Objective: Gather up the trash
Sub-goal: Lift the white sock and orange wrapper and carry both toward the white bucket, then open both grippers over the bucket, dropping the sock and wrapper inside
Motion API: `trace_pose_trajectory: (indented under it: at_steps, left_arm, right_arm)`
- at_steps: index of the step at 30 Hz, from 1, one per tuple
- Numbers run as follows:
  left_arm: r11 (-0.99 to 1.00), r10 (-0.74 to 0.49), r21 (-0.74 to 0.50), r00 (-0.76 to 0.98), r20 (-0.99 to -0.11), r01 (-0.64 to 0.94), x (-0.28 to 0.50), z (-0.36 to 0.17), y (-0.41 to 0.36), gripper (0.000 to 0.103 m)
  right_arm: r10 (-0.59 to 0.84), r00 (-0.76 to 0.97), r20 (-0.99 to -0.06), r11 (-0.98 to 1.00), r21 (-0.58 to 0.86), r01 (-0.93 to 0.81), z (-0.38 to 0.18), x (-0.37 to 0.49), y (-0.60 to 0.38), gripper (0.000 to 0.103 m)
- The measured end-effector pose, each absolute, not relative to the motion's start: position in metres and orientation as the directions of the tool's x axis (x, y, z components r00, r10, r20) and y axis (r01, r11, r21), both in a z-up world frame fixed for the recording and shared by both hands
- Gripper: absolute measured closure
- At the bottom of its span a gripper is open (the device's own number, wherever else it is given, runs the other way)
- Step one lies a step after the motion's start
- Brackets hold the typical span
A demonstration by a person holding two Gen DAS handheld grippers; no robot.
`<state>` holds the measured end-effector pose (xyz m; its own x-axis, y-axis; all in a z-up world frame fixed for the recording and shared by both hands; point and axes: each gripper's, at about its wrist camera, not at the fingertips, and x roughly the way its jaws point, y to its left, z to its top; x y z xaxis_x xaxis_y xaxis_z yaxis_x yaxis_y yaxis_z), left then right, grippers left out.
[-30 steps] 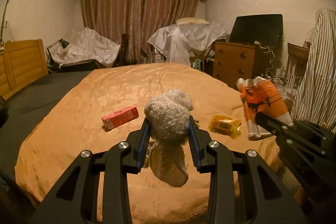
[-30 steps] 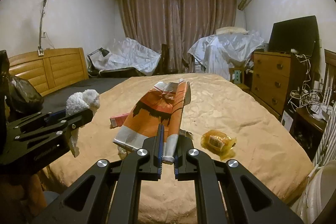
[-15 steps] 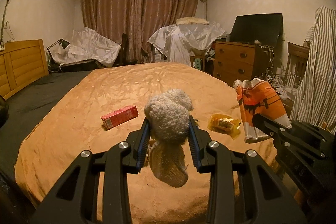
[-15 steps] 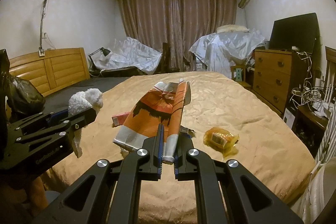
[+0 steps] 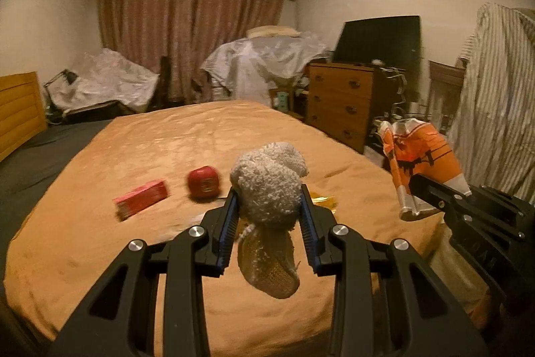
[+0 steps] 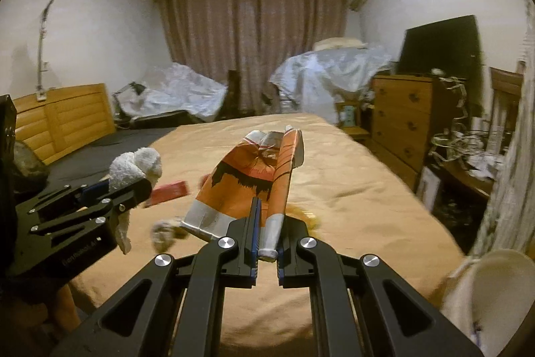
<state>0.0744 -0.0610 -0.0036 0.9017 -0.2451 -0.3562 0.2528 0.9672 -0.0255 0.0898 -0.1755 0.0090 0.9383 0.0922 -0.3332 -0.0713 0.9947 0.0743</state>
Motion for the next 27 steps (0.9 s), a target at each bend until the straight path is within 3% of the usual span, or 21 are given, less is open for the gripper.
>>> trace_pose_trajectory:
  at_steps: [13, 20, 27]
  left_arm:
    - [0.848, -0.491, -0.006, 0.78, -0.389, 0.531, 0.068, -0.001, -0.223, 0.07]
    - [0.743, -0.6, -0.005, 0.664, -0.446, 0.669, 0.062, -0.011, -0.315, 0.068]
    - [0.639, -0.645, -0.044, 0.503, -0.575, 0.768, 0.066, -0.043, -0.393, 0.068]
  right_arm:
    - [-0.187, 0.903, -0.388, 0.976, 0.032, 0.216, 0.023, 0.023, -0.36, 0.094]
    - [-0.26, 0.814, -0.52, 0.942, 0.048, 0.332, -0.004, -0.016, -0.458, 0.094]
    - [-0.266, 0.702, -0.661, 0.916, 0.055, 0.398, -0.051, -0.027, -0.528, 0.094]
